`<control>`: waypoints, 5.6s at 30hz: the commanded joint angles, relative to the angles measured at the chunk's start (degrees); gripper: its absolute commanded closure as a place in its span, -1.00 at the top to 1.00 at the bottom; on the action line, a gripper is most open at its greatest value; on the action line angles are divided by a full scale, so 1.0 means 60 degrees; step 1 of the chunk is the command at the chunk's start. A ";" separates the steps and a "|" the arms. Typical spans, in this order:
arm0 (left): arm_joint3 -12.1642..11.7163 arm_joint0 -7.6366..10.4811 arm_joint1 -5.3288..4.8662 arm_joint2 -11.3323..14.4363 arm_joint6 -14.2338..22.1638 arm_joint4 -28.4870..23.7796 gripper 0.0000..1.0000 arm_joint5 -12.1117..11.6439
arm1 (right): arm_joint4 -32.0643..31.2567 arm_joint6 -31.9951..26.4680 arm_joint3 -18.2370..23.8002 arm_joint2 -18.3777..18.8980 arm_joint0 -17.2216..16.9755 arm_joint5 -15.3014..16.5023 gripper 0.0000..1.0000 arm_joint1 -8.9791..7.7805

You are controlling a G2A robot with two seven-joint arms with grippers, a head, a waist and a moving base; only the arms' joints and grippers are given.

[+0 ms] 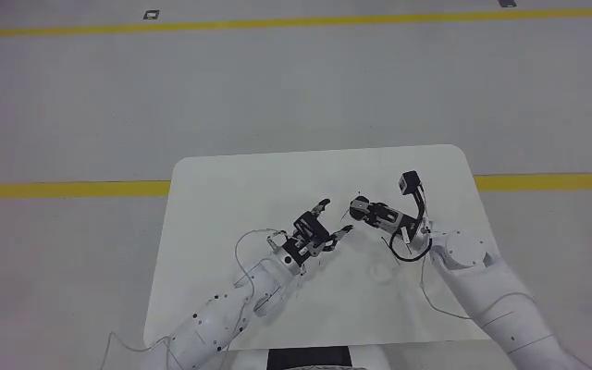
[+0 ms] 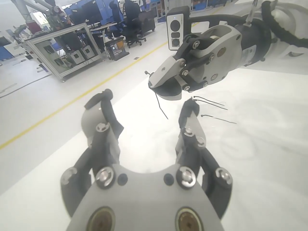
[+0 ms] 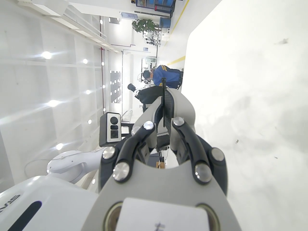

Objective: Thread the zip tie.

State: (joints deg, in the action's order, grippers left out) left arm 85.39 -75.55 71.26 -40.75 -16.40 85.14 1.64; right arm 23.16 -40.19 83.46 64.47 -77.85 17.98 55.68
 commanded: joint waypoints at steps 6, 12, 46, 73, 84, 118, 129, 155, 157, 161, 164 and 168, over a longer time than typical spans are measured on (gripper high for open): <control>-0.0035 -0.0014 0.0026 -0.0025 0.0100 0.0000 -0.96 0.0003 | -0.0179 0.0039 0.0084 0.0053 -0.0071 -0.0044 -1.00 0.0038; -0.0071 -0.0023 0.0052 -0.0018 0.0123 0.0020 -0.96 -0.0032 | -0.0274 0.0001 0.0091 0.0061 -0.0081 -0.0039 -1.00 0.0082; -0.0200 0.0036 0.0212 0.0057 0.0045 0.0156 -1.00 -0.0122 | -0.0454 -0.0420 -0.0026 0.0098 -0.0028 -0.0162 -1.00 0.0300; 0.0847 -0.1303 -0.0618 -0.2090 0.0065 -0.2021 -1.00 -0.3519 | -0.1885 -0.1222 0.0686 0.1409 -0.0446 0.0251 1.00 0.0069; 0.0912 -0.1207 -0.0966 -0.1344 0.0770 -0.4047 -1.00 -0.3519 | -0.2661 -0.1504 0.1150 0.1606 -0.0682 0.0251 1.00 -0.0008; 0.1924 -0.0664 -0.1922 -0.0779 0.5205 -1.1950 -1.00 -0.3519 | -0.0831 -0.6015 0.0674 0.2028 -0.0131 0.0251 1.00 0.0100; 0.2042 -0.0647 -0.1901 -0.0864 0.6764 -1.4996 -1.00 -0.3519 | 0.1342 -0.6575 -0.0832 0.1825 0.0180 0.0251 1.00 0.0239; 0.1257 -0.0752 -0.1648 -0.1172 0.9102 -1.8736 -1.00 -0.3519 | 0.3772 -0.6575 -0.1755 -0.0320 0.1003 0.0176 1.00 0.0274; 0.1105 -0.0735 -0.1619 -0.1176 0.9304 -1.9081 -1.00 -0.3519 | 0.4155 -0.6575 -0.1912 -0.0588 0.1144 0.0251 1.00 0.0205; 0.0808 -0.0675 -0.1530 -0.1227 0.9803 -1.9831 -1.00 -0.3519 | 0.4600 -0.6575 -0.1946 -0.1212 0.1437 0.0251 1.00 0.0020; 0.0741 -0.0620 -0.1515 -0.1259 0.9886 -1.9782 -1.00 -0.3519 | 0.4620 -0.6575 -0.1974 -0.1235 0.1461 0.0251 1.00 0.0004; 0.0741 -0.0620 -0.1515 -0.1259 0.9886 -1.9782 -1.00 -0.3519 | 0.4620 -0.6575 -0.1974 -0.1235 0.1461 0.0251 1.00 0.0004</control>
State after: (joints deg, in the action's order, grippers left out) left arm 89.83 -79.27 62.17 -48.31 42.92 -33.55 -19.48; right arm 50.88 -79.64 71.61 57.06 -69.08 19.48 55.71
